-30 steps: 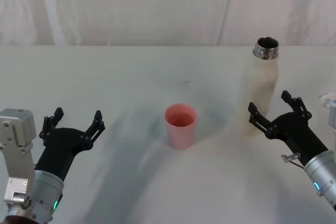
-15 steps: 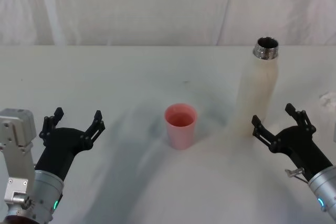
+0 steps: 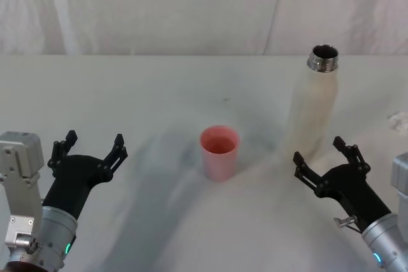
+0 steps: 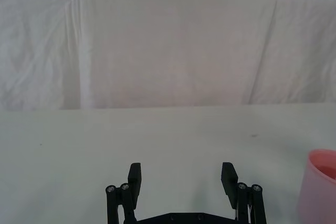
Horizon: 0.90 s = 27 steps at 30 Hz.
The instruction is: Grasp the thermos with one hand and pour water into the cup lid.
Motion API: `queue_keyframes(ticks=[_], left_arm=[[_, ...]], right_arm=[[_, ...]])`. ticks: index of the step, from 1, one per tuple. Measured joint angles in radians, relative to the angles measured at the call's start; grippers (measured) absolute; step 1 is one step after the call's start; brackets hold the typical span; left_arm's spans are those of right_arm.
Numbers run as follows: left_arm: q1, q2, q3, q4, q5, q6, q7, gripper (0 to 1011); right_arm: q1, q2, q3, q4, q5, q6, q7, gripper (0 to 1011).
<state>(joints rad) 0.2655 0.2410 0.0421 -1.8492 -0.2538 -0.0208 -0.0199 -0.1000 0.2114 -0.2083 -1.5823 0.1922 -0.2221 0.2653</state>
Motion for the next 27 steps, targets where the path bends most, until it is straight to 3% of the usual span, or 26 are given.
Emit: queue_keyframes(ticks=[8,27], left_arm=[[0.0,0.0,0.0,0.0,0.0,0.0,0.0,1001],[0.0,0.0,0.0,0.0,0.0,0.0,0.0,1001]], right_arm=[[0.009,-0.021,-0.018,0.018,-0.007,-0.013,0.0,1000],[0.011,-0.024,-0.019,0.021,-0.007,-0.014,0.002,1000]])
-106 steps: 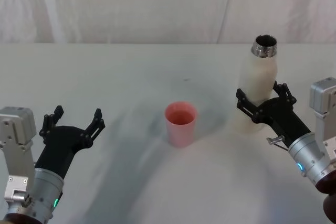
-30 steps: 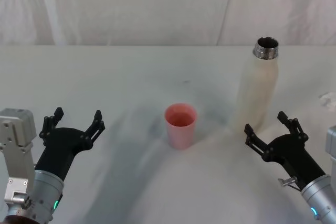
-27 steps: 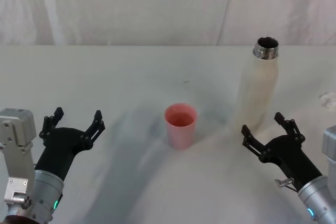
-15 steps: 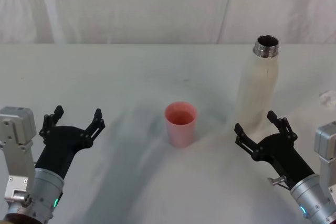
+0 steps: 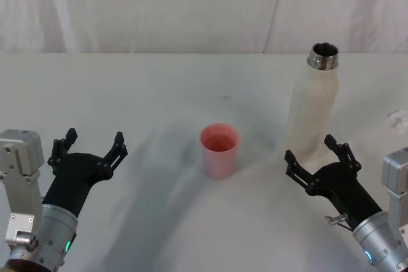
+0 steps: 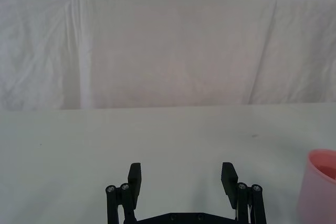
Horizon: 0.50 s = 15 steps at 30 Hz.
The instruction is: Grasp the thermos with one hand and pour water into the cup lid.
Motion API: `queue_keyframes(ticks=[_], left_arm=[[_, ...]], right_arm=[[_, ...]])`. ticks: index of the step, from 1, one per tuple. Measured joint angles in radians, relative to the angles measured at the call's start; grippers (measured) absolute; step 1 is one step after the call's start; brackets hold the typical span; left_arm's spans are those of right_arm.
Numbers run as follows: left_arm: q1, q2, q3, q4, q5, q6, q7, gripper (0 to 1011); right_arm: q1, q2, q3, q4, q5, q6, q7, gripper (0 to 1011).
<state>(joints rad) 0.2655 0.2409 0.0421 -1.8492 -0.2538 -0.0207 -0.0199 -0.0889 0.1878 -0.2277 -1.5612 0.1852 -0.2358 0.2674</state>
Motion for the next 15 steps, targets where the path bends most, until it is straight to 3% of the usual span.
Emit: queue_keyframes(ticks=[15], left_arm=[[0.0,0.0,0.0,0.0,0.0,0.0,0.0,1001]], right_arm=[[0.0,0.0,0.0,0.0,0.0,0.001,0.0,1000]])
